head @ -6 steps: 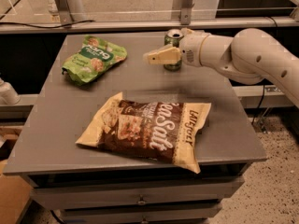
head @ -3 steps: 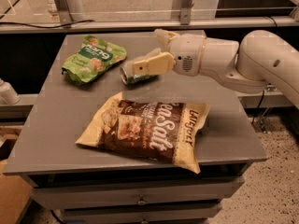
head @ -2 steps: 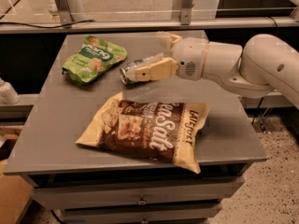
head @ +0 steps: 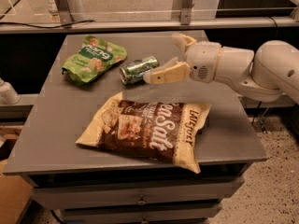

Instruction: Knock green can over

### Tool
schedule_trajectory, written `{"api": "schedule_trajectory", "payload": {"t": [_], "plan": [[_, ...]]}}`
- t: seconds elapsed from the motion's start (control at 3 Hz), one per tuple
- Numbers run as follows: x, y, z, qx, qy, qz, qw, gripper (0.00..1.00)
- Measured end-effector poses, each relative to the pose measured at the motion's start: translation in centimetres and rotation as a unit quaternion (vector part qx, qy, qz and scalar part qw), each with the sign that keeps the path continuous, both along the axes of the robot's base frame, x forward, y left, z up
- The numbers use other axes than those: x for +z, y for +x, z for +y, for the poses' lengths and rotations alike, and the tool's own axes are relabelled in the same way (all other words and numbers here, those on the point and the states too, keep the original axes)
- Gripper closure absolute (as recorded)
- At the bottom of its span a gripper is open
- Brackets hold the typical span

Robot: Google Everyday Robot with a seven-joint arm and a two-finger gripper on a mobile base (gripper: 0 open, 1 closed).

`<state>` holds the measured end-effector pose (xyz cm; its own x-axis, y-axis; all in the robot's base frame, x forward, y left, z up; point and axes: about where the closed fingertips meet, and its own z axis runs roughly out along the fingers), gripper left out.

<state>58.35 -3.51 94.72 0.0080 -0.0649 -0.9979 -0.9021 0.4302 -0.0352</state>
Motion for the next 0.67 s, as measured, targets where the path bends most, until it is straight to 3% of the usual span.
{"api": "schedule_trajectory", "payload": {"t": [0.33,0.67], "plan": [[0.04,3.61,-4.57,-0.025,0.003,-0.024,0.9994,0.0],[0.26,3.89,-4.93,-0.028,0.004,-0.026,0.9993,0.0]]}}
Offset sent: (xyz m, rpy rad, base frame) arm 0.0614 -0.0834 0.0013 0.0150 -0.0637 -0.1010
